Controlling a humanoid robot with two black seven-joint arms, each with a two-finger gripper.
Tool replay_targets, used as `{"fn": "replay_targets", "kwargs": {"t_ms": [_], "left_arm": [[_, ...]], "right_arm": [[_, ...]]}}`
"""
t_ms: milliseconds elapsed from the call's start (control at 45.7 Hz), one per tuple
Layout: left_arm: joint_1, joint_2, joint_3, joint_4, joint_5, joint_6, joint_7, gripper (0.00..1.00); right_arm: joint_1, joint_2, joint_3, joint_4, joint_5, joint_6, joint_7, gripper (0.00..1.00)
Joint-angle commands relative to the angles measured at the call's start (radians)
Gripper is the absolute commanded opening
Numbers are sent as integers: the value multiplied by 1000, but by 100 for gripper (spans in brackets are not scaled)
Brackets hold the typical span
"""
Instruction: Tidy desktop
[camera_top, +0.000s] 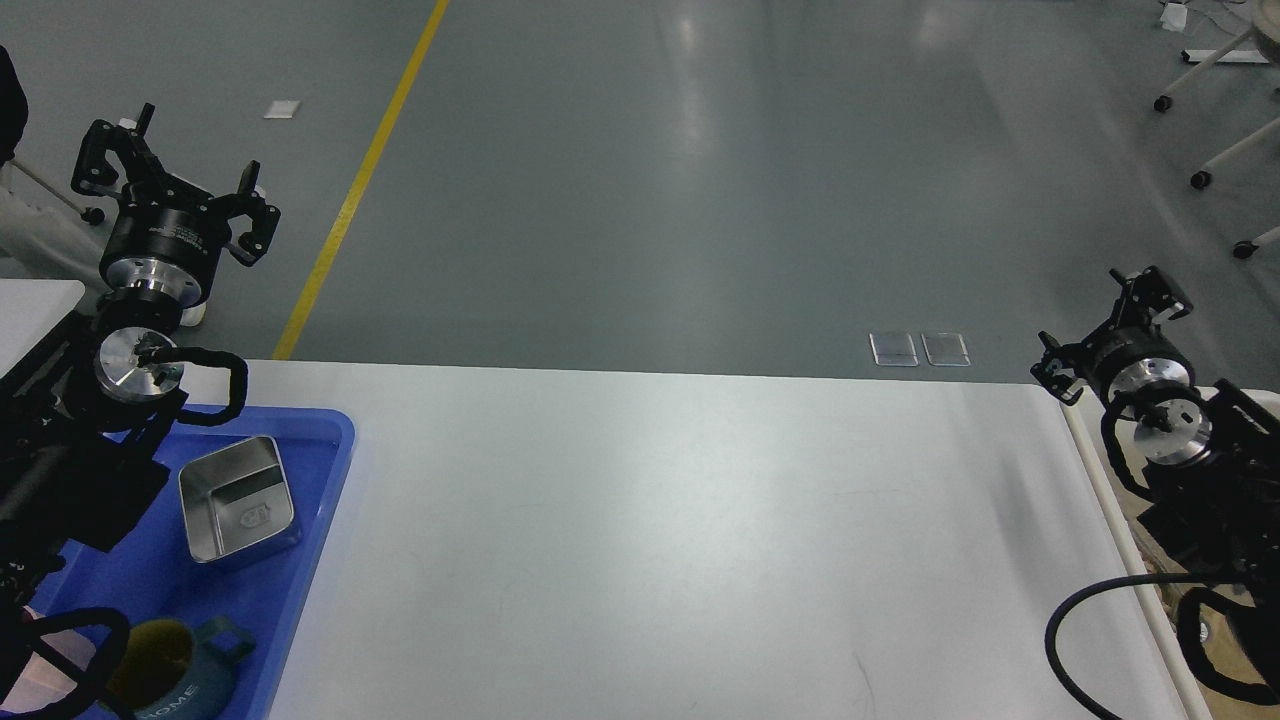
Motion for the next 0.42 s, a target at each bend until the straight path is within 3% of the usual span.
{"fn": "replay_targets", "kwargs": {"t_ms": [0, 394], "left_arm": [[12, -36, -33, 0, -9, -34, 53, 97], [29, -111, -88, 50, -75, -140, 199, 97]], "right_arm": [[9, 45, 85, 6, 35, 4, 0, 100], [-4, 126, 256, 10, 76, 133, 37, 100]]}}
